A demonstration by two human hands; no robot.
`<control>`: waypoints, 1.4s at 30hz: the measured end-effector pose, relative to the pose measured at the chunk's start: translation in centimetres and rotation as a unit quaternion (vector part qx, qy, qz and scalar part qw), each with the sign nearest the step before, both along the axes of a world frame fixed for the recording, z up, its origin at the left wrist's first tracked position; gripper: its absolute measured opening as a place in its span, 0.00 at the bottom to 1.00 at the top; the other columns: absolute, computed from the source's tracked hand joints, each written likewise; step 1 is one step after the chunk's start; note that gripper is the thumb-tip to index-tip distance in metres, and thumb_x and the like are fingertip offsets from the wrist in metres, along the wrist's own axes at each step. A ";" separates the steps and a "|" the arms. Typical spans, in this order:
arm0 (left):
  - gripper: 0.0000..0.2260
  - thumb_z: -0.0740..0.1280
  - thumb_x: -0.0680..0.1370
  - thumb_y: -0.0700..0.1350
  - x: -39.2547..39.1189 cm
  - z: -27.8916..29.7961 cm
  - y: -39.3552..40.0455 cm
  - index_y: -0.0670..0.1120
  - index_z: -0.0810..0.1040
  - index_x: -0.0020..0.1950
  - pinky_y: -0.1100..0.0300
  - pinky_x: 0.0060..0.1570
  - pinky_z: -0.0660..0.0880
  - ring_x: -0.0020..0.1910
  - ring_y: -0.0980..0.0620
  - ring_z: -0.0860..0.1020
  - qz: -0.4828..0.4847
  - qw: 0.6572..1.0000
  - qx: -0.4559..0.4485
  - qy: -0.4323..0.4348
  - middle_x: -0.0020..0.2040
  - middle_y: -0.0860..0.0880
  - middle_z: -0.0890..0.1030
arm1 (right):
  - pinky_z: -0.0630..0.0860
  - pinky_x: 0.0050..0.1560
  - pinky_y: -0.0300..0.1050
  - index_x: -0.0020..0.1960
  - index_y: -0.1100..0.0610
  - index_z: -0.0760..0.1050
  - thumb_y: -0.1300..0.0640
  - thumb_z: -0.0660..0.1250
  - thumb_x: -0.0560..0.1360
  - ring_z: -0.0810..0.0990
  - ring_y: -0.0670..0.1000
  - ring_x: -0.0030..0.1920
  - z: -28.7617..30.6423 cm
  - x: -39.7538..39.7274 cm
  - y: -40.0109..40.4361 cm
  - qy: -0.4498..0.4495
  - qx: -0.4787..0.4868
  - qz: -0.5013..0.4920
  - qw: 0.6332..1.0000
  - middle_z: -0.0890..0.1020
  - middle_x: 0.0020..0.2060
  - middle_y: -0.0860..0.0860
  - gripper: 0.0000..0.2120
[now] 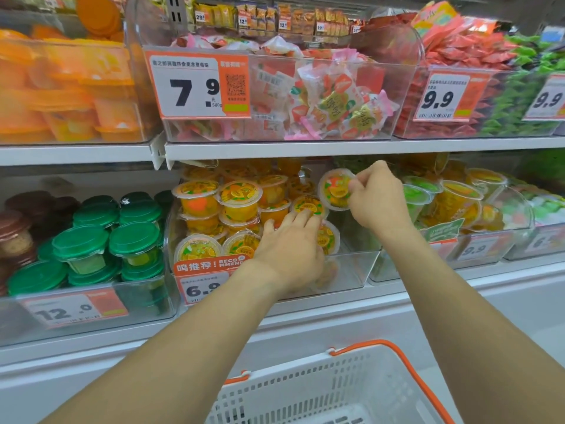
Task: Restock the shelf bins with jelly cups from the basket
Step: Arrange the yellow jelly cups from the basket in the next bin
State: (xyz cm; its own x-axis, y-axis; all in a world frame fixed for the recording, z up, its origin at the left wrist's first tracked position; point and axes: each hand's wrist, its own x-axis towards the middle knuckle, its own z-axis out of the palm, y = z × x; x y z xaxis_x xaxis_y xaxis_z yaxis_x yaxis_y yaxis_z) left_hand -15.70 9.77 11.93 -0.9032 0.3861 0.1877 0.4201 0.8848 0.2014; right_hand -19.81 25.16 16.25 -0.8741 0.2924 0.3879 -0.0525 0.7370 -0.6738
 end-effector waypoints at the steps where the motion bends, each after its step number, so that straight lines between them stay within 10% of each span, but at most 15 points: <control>1: 0.26 0.59 0.81 0.50 0.1 0.1 0.0 0.49 0.58 0.79 0.39 0.74 0.55 0.78 0.47 0.56 0.000 1.000 0.004 0.003 0.79 0.49 0.59 | 0.78 0.53 0.56 0.52 0.57 0.71 0.57 0.64 0.80 0.80 0.58 0.51 -0.4 -0.6 -0.1 0.002 -0.081 0.012 0.997 0.79 0.50 0.54 0.05; 7: 0.15 0.62 0.77 0.45 0.8 0.1 -0.8 0.45 0.73 0.64 0.52 0.65 0.65 0.64 0.47 0.70 -0.028 0.990 0.050 0.126 0.61 0.47 0.75 | 0.84 0.40 0.46 0.56 0.62 0.70 0.64 0.62 0.80 0.86 0.56 0.40 -0.6 -3.6 -2.1 -0.056 -0.461 0.050 0.884 0.81 0.53 0.60 0.05; 14: 0.18 0.58 0.72 0.48 1.0 2.1 -3.1 0.42 0.77 0.57 0.50 0.66 0.67 0.62 0.44 0.70 0.068 0.955 0.074 0.278 0.58 0.45 0.75 | 0.77 0.63 0.56 0.65 0.52 0.72 0.46 0.64 0.79 0.79 0.58 0.60 1.3 -8.6 -5.4 -0.090 -0.153 0.073 0.981 0.79 0.61 0.55 0.18; 19: 0.30 0.60 0.76 0.54 1.0 2.2 -4.0 0.43 0.62 0.76 0.38 0.76 0.46 0.77 0.40 0.56 0.175 0.970 -0.065 0.157 0.75 0.44 0.65 | 0.74 0.65 0.56 0.70 0.50 0.68 0.42 0.62 0.79 0.75 0.59 0.64 1.5 -10.6 -6.7 -0.105 -0.029 0.120 0.987 0.75 0.66 0.55 0.22; 25: 0.32 0.61 0.77 0.54 0.9 2.0 -4.0 0.45 0.57 0.78 0.36 0.75 0.47 0.77 0.42 0.56 0.177 0.972 -0.058 0.144 0.76 0.46 0.63 | 0.73 0.65 0.51 0.72 0.50 0.66 0.45 0.59 0.81 0.76 0.56 0.62 1.6 -10.7 -7.5 -0.088 0.051 0.105 0.989 0.76 0.64 0.52 0.21; 36: 0.31 0.62 0.76 0.51 1.1 2.0 -4.4 0.44 0.61 0.77 0.38 0.76 0.48 0.78 0.44 0.56 0.155 0.975 0.018 0.157 0.76 0.46 0.63 | 0.71 0.68 0.54 0.73 0.56 0.67 0.51 0.59 0.82 0.73 0.60 0.67 1.6 -7.8 -7.1 -0.100 0.081 0.096 0.987 0.74 0.68 0.57 0.21; 42: 0.09 0.63 0.71 0.43 3.0 0.8 -4.0 0.45 0.76 0.49 0.51 0.50 0.69 0.50 0.47 0.72 0.025 0.934 0.154 0.322 0.48 0.48 0.76 | 0.76 0.47 0.48 0.39 0.60 0.77 0.55 0.67 0.76 0.80 0.56 0.43 0.4 -2.7 -4.5 0.033 -0.091 0.053 0.994 0.81 0.38 0.54 0.10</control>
